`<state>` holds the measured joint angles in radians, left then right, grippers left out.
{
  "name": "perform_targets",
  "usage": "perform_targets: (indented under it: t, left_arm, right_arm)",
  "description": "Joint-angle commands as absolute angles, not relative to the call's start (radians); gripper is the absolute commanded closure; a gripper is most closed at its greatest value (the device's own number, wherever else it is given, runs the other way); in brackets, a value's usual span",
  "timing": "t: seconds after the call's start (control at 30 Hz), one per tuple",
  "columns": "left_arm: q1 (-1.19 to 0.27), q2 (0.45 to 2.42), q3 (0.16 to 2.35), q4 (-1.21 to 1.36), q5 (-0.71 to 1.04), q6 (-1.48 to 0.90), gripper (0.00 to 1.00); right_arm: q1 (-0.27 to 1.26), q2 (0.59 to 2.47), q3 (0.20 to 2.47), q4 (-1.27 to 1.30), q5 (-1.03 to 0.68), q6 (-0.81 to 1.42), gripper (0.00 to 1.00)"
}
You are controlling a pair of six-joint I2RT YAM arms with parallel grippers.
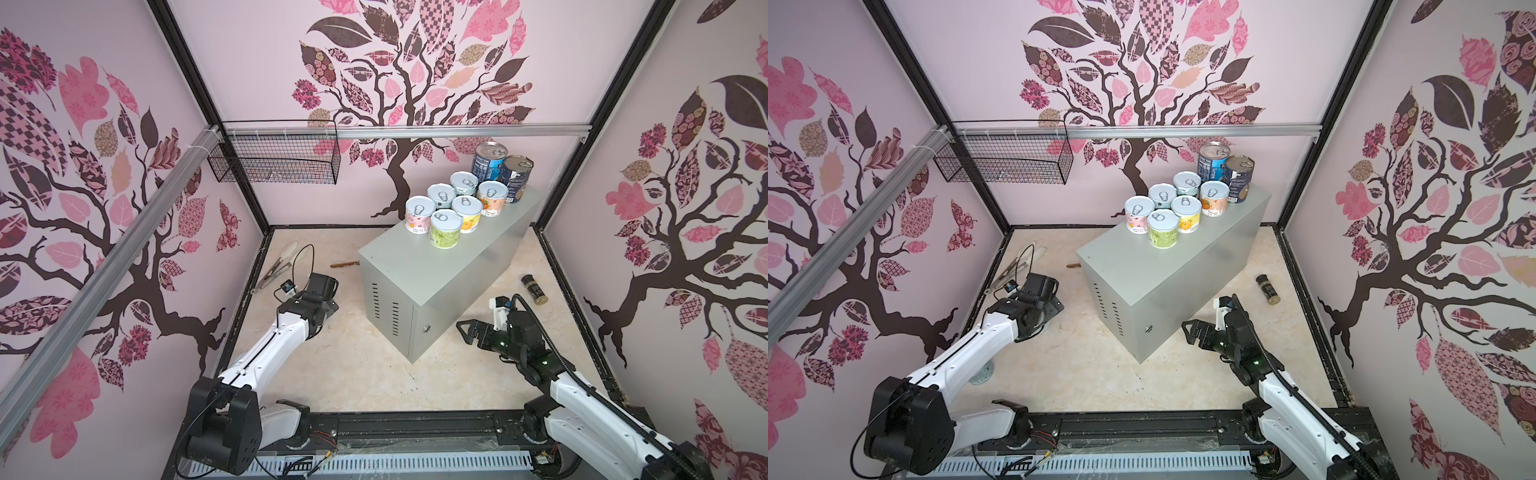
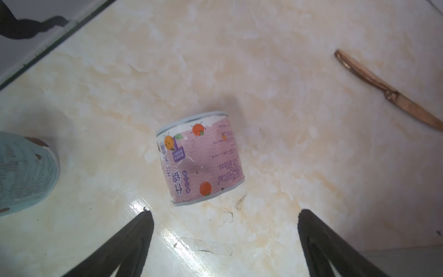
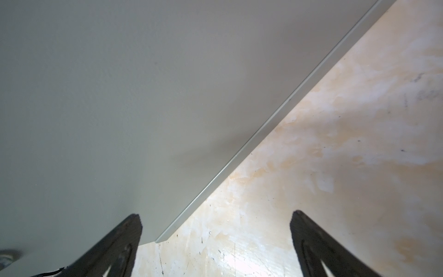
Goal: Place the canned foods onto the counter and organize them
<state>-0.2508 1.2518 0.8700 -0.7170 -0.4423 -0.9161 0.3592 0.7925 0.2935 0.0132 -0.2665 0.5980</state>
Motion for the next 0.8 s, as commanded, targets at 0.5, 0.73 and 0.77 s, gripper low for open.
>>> perform_targets:
  t: [0.5,0.73,0.77]
  left_arm:
    - [-0.145,1.612,1.124,-0.833,-0.391,-0.778,0.02]
    - [-0.150,1.739,1.185,-0.808,-0.357,-0.764,0.03]
    - [-0.151,1.756,1.195,-0.810,-0.358,-0.764,0.03]
  right_arm:
    - [0.367,0.784,0.289,0.028,-0.278,0.587,0.00]
    - [0.367,0.784,0.288,0.025,-0.275,0.586,0.00]
    - [0.367,0.784,0.288,0.025,-0.275,0.585,0.00]
